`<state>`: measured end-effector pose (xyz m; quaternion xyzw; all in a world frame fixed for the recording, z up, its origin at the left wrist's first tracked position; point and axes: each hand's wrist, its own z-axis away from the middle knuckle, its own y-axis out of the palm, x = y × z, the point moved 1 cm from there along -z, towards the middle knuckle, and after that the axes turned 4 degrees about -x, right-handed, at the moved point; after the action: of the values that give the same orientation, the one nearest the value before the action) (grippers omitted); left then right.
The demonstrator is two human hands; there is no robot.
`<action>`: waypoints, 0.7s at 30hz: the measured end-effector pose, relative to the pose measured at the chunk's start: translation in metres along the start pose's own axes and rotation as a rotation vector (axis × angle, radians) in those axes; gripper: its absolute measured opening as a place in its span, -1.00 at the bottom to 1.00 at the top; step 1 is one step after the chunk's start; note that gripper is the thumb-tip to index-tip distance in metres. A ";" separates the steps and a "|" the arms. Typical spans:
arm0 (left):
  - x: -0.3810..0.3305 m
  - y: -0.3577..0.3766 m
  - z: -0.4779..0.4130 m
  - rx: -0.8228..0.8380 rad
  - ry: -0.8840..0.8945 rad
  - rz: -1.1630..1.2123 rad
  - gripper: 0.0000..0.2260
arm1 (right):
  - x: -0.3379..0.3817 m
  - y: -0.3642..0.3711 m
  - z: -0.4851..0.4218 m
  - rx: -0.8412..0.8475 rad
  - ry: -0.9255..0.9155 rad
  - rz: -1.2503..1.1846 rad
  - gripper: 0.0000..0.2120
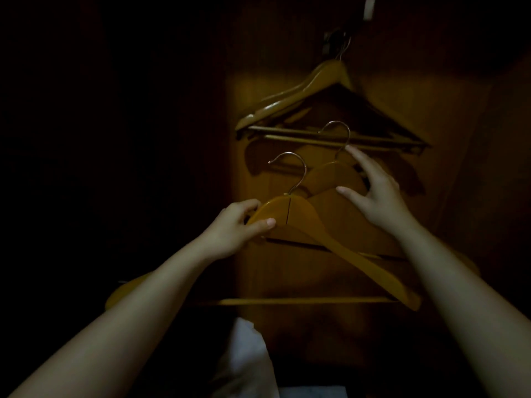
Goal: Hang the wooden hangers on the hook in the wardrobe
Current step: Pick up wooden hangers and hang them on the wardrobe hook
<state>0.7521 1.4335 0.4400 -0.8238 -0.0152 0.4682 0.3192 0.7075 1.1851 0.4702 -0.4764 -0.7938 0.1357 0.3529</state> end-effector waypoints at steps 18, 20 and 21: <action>-0.090 -0.034 -0.131 -0.080 0.171 0.070 -0.80 | -0.034 -0.056 -0.136 -0.159 -0.108 -0.111 -0.22; -0.098 -0.033 -0.143 -0.094 0.204 0.065 -0.78 | -0.042 -0.059 -0.145 -0.160 -0.085 -0.133 -0.21; -0.101 -0.033 -0.148 -0.102 0.217 0.061 -0.78 | -0.044 -0.061 -0.151 -0.159 -0.081 -0.143 -0.21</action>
<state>0.8204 1.3514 0.5876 -0.8850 0.0207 0.3842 0.2620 0.7846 1.0982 0.5928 -0.4392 -0.8476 0.0657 0.2904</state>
